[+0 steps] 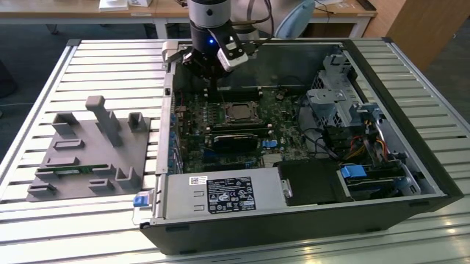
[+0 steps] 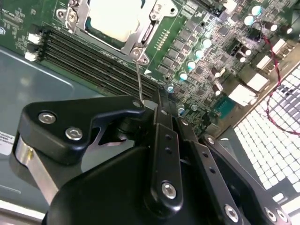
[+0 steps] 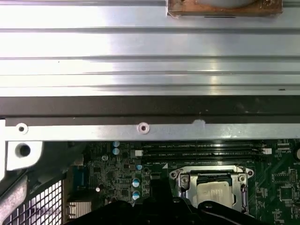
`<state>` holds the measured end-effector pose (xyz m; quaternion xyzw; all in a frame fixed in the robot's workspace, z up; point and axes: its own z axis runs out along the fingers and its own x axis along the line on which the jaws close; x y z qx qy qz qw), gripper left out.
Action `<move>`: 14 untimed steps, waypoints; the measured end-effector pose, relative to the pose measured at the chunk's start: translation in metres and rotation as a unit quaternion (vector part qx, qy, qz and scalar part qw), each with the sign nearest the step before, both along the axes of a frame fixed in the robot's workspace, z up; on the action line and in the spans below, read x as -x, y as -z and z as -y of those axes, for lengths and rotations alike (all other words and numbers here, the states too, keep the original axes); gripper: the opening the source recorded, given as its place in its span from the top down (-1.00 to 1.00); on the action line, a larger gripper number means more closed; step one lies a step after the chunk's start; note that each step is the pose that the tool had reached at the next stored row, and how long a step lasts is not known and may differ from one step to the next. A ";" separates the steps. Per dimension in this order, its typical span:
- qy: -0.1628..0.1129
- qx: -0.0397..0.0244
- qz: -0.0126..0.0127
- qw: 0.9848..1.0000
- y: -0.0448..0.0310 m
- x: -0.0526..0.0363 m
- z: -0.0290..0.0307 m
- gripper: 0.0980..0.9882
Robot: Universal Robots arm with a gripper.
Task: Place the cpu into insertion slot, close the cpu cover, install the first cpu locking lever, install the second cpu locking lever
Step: 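Install the first cpu locking lever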
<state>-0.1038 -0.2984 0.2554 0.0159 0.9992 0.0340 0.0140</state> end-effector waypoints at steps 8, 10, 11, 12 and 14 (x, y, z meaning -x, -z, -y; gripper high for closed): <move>0.000 0.000 -0.002 1.000 0.0013 -0.0304 -0.0002 0.98; 0.000 0.000 -0.002 1.000 0.0020 -0.0397 -0.0004 0.98; 0.000 0.000 -0.003 1.000 0.0025 -0.0443 -0.0005 0.98; 0.000 0.000 -0.003 1.000 0.0030 -0.0487 -0.0005 0.98; 0.000 -0.001 -0.004 1.000 0.0040 -0.0538 -0.0005 0.98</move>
